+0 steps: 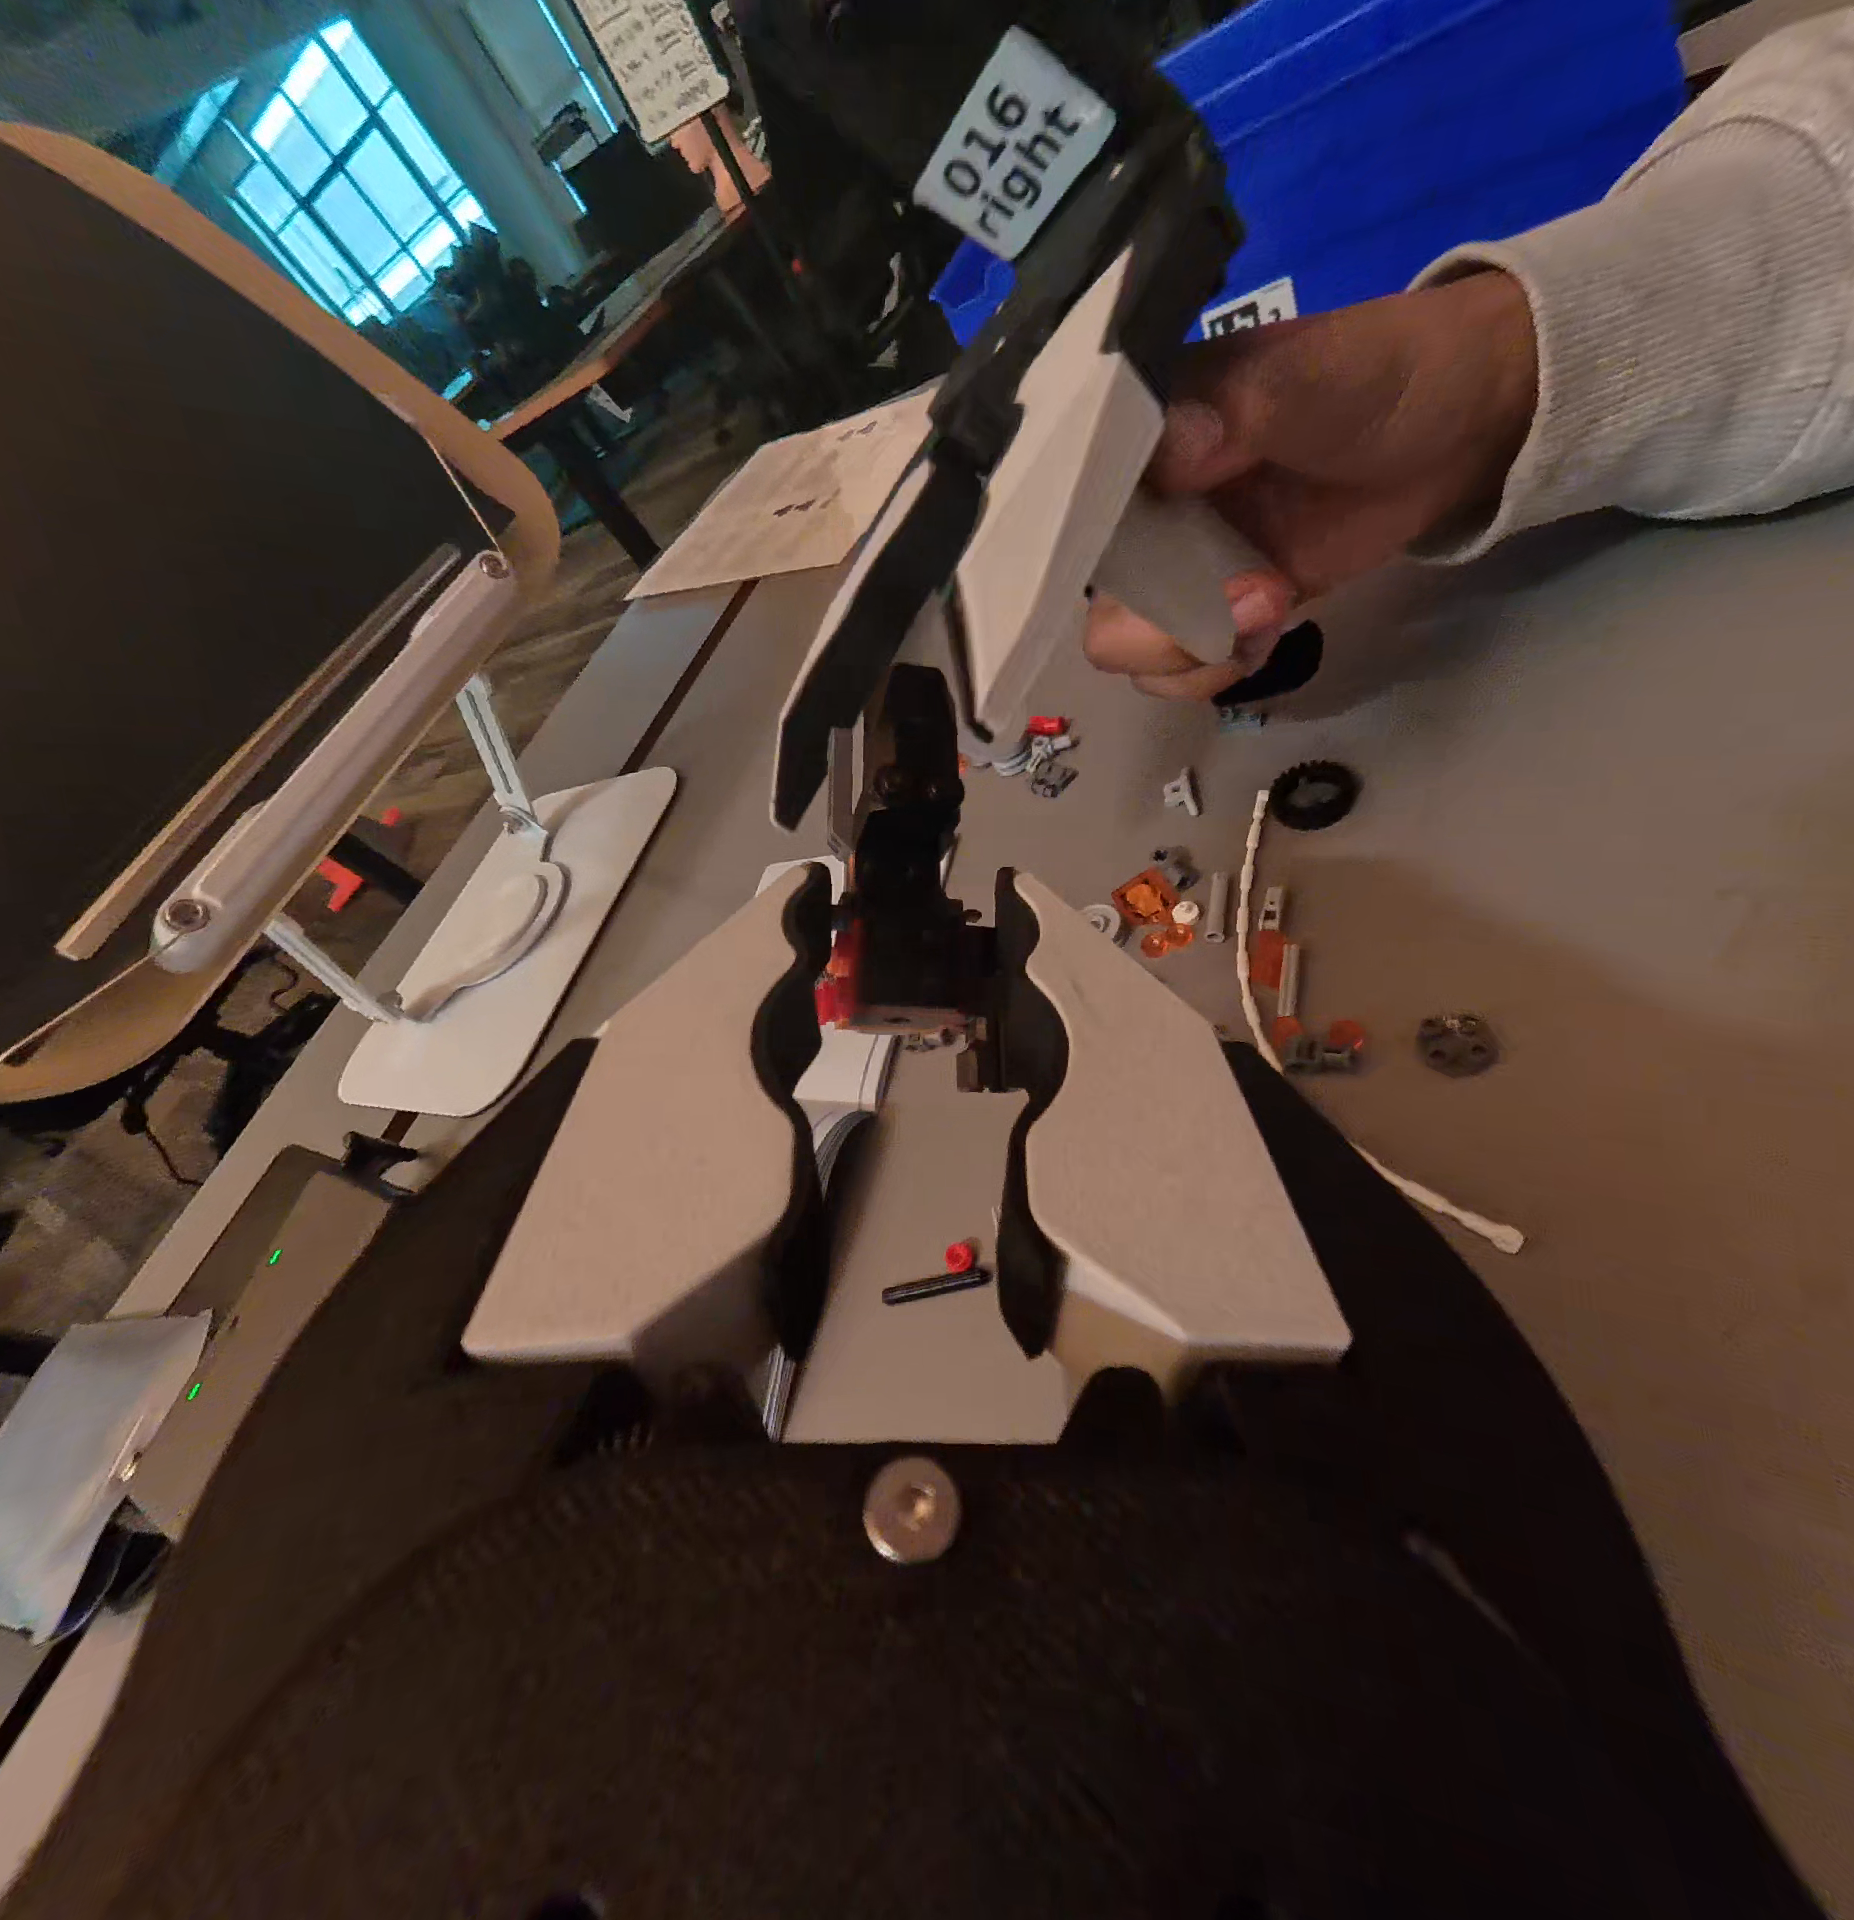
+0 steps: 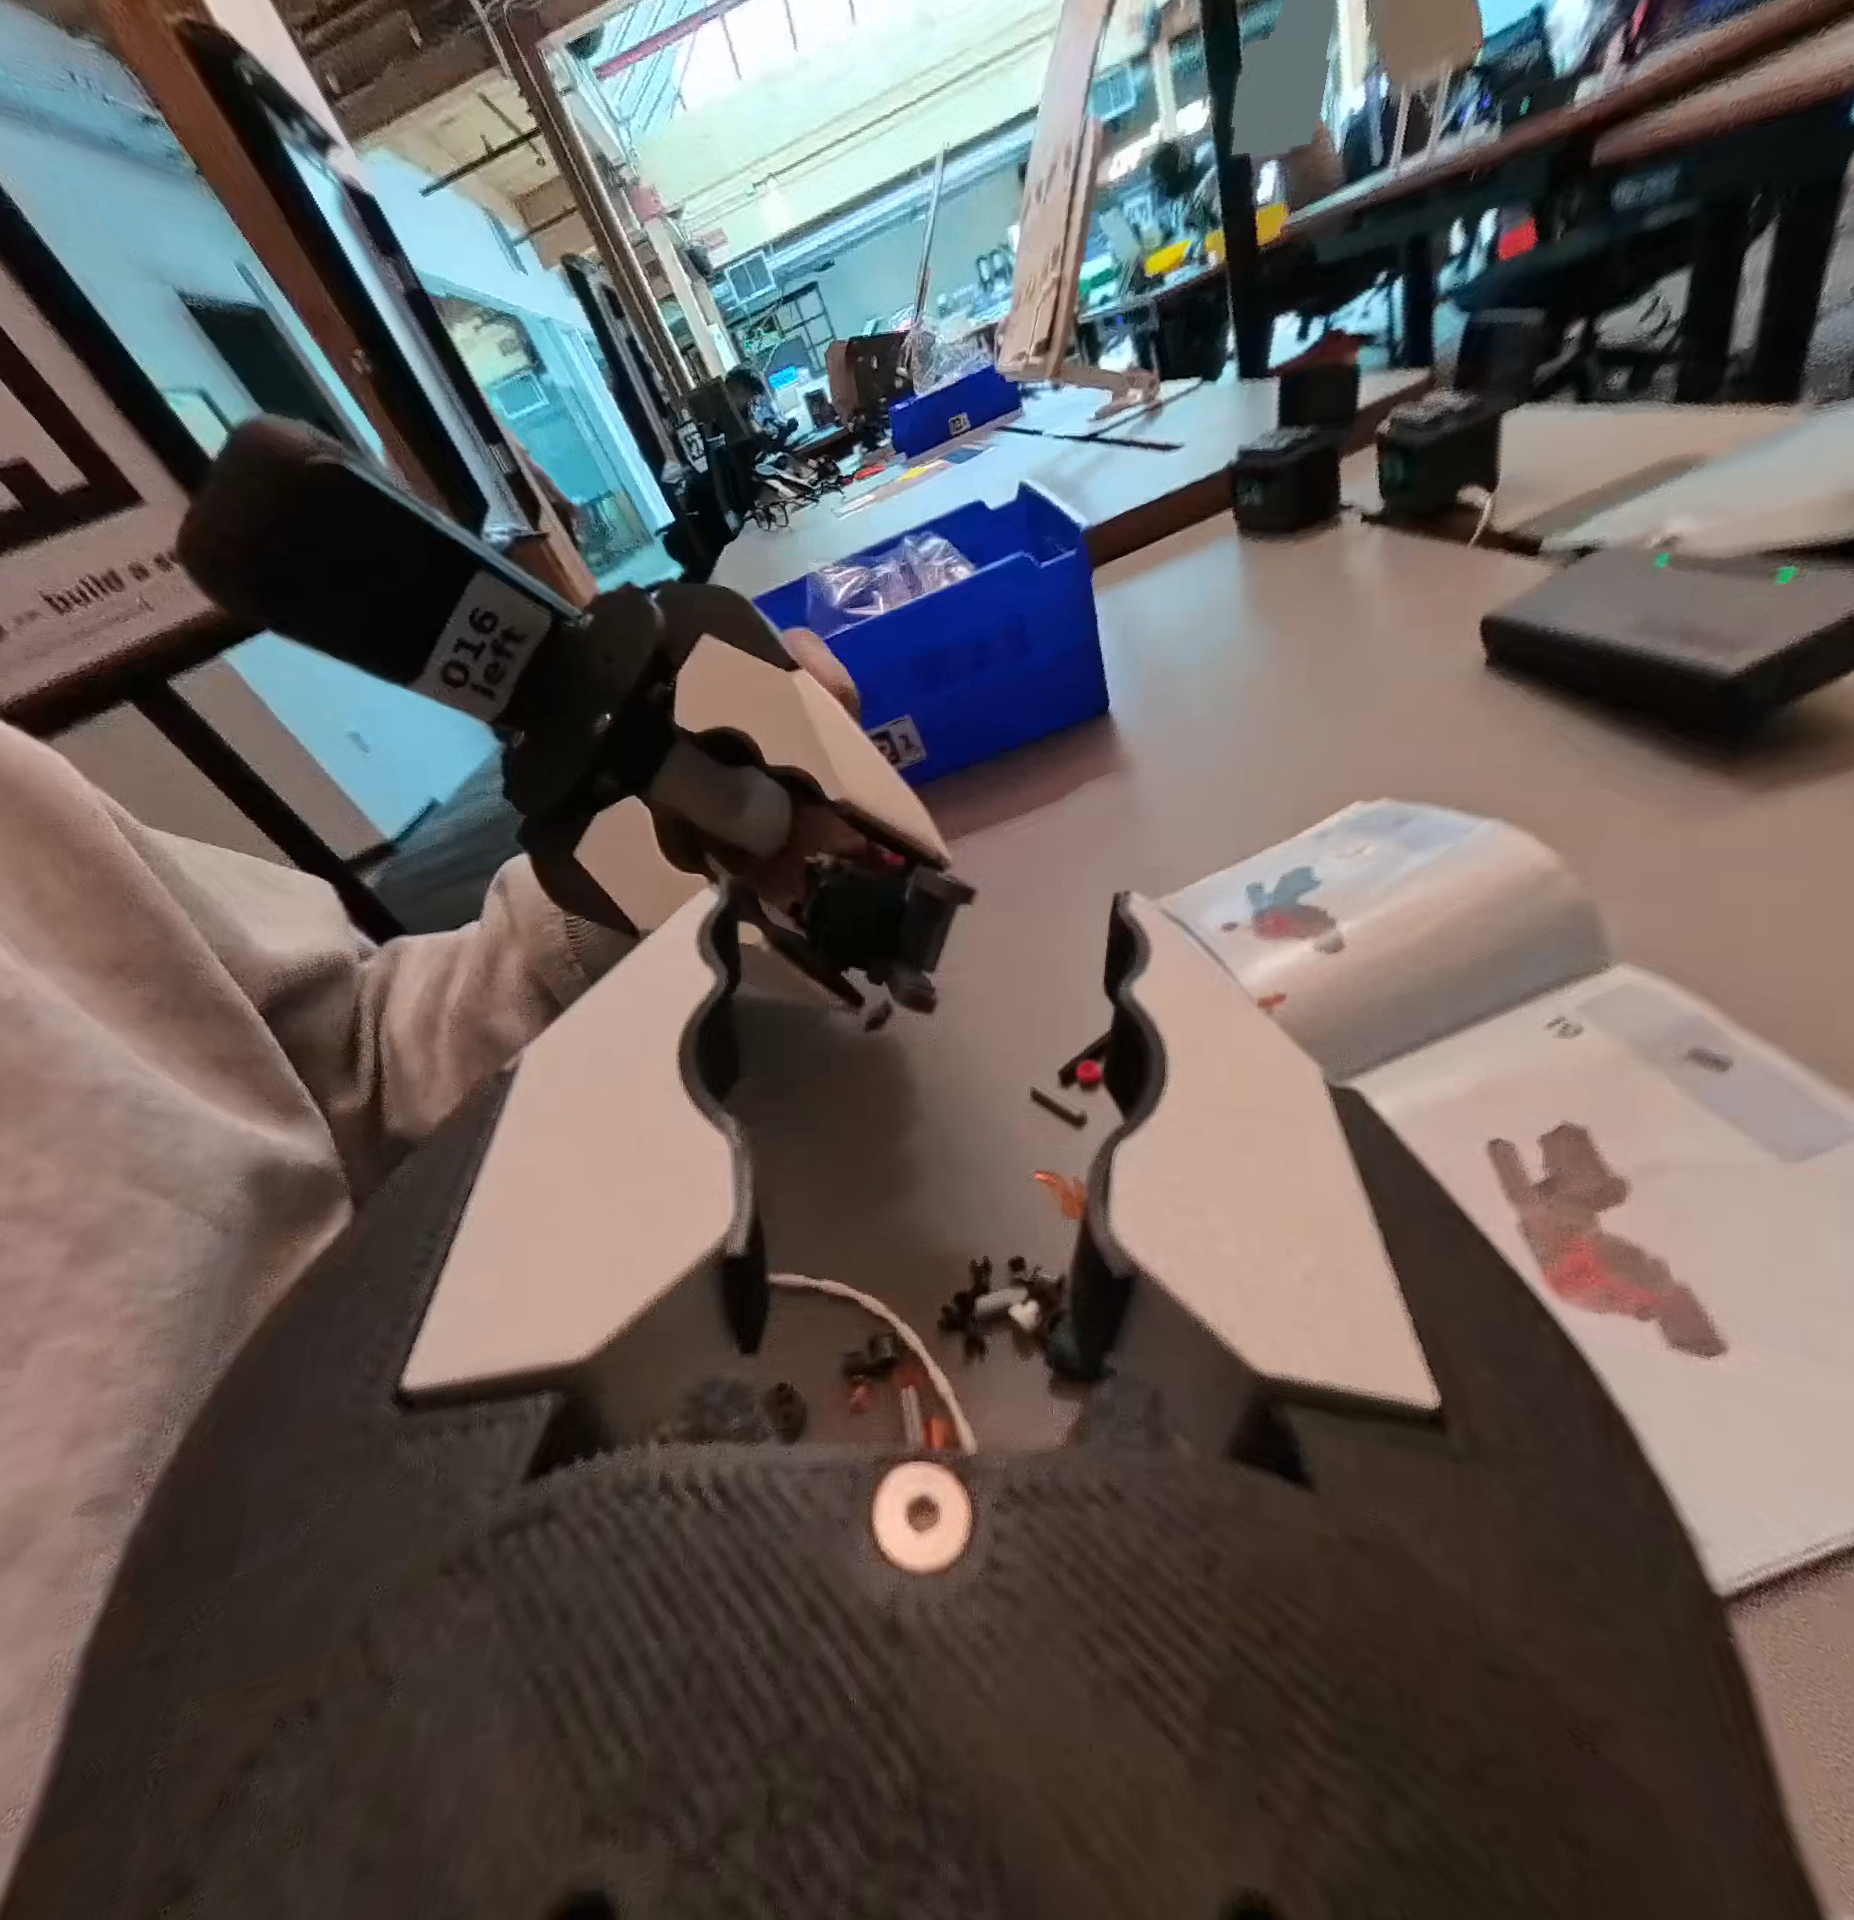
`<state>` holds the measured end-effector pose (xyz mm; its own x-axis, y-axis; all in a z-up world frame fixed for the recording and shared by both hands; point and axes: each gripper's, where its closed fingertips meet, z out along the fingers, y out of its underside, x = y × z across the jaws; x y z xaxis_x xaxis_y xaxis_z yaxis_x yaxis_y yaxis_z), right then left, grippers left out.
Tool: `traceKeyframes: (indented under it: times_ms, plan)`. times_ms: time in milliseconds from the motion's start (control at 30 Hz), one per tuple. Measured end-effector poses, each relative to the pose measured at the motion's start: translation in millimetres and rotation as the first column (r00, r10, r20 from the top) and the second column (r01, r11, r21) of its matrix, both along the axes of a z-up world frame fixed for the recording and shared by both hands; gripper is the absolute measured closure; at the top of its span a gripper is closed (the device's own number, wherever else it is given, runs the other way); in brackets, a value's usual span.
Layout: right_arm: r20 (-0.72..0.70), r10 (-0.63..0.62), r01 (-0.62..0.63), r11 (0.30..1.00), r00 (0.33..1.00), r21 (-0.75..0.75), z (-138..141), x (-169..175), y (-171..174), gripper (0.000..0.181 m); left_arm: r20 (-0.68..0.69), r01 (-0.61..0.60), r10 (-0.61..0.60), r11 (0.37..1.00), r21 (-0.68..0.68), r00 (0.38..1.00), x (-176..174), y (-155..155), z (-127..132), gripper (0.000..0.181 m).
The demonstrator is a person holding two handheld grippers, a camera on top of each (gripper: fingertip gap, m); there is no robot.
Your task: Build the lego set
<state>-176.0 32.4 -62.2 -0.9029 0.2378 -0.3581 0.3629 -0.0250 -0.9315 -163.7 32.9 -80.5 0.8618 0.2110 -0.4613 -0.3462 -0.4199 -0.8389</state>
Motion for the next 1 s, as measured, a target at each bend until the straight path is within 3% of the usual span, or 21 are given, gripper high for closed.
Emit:
traceKeyframes:
  times_ms: [133, 267, 367, 533, 633, 733, 867, 933, 1000]
  plan:
    - [0.11, 0.053, -0.051, 0.999, 0.993, -0.014, -11, 2, -3, 0.123, -0.02, -0.001, 0.001, 0.999, -0.04, 1.0, 1, 3, -7, 0.151]
    - [0.158, 0.111, -0.106, 0.994, 0.981, -0.037, -13, 9, -7, 0.148, 0.004, 0.01, -0.01, 0.999, -0.049, 1.0, 3, 7, -11, 0.151]
    - [0.178, 0.103, -0.097, 0.994, 0.979, -0.046, -14, 7, -8, 0.149, 0.028, 0.002, -0.001, 0.999, -0.04, 1.0, 0, 6, -13, 0.151]
    - [0.139, 0.071, -0.063, 0.996, 0.988, -0.063, -7, 3, -2, 0.15, 0.1, -0.054, 0.043, 0.993, 0.103, 0.994, -13, 0, 4, 0.119]
    - [0.058, 0.062, -0.056, 0.994, 0.996, -0.095, 5, 5, 0, 0.15, 0.238, -0.064, 0.006, 0.969, 0.238, 0.971, -19, -7, 17, 0.108]
    - [-0.037, 0.055, -0.059, 0.992, 0.998, -0.115, 17, 10, 1, 0.15, 0.402, -0.03, -0.108, 0.947, 0.32, 0.909, -16, -8, 20, 0.106]
    - [-0.158, 0.047, -0.07, 0.987, 0.986, -0.144, 31, 20, 0, 0.151, 0.589, 0.056, -0.312, 0.91, 0.411, 0.746, 2, 1, 22, 0.107]
    - [-0.184, 0.05, -0.078, 0.987, 0.982, -0.144, 34, 24, -1, 0.15, 0.616, 0.109, -0.396, 0.887, 0.45, 0.681, 14, 4, 27, 0.121]
    - [-0.197, 0.064, -0.094, 0.984, 0.978, -0.148, 35, 27, -2, 0.151, 0.619, 0.165, -0.459, 0.866, 0.472, 0.638, 24, 3, 31, 0.146]
